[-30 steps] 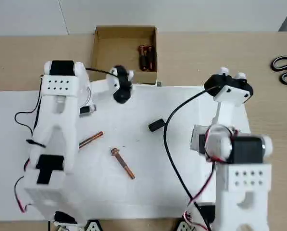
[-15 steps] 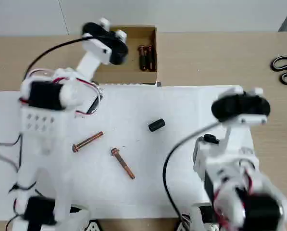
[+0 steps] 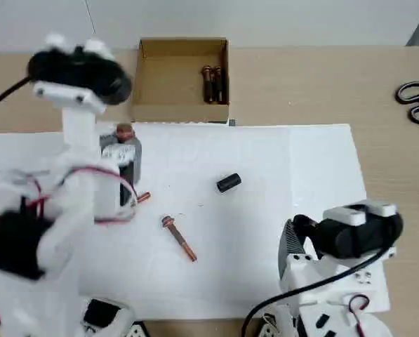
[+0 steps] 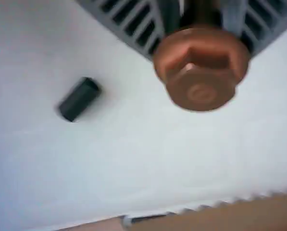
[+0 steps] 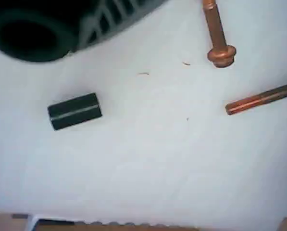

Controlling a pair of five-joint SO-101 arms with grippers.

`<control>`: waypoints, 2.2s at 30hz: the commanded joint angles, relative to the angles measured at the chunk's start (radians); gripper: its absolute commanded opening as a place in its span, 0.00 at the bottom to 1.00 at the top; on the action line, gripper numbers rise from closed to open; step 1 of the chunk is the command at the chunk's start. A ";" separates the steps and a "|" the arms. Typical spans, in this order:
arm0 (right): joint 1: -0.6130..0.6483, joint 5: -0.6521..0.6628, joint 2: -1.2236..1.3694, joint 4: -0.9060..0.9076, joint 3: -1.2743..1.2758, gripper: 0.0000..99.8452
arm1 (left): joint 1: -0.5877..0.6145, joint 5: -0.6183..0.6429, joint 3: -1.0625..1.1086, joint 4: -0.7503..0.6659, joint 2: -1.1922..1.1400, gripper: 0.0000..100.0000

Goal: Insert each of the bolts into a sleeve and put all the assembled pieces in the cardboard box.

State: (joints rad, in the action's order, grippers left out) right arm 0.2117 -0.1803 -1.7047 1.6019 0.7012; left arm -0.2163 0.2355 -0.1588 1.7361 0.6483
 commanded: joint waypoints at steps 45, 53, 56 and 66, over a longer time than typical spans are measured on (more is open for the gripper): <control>0.542 0.216 -0.038 -0.608 0.540 0.00 | -0.293 0.443 1.067 -0.727 0.845 0.01; 0.570 0.216 -0.044 -0.608 0.540 0.00 | -0.288 0.446 1.113 -0.790 0.847 0.01; 0.579 0.216 -0.044 -0.608 0.543 0.00 | -0.287 0.493 1.133 -0.821 0.847 0.01; 0.582 0.216 -0.045 -0.608 0.540 0.00 | -0.287 0.516 1.139 -0.815 0.847 0.01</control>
State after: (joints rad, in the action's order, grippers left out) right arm 0.7856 0.0269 -1.7384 1.0203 1.2520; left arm -0.5033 0.7449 0.9858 0.9475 1.4860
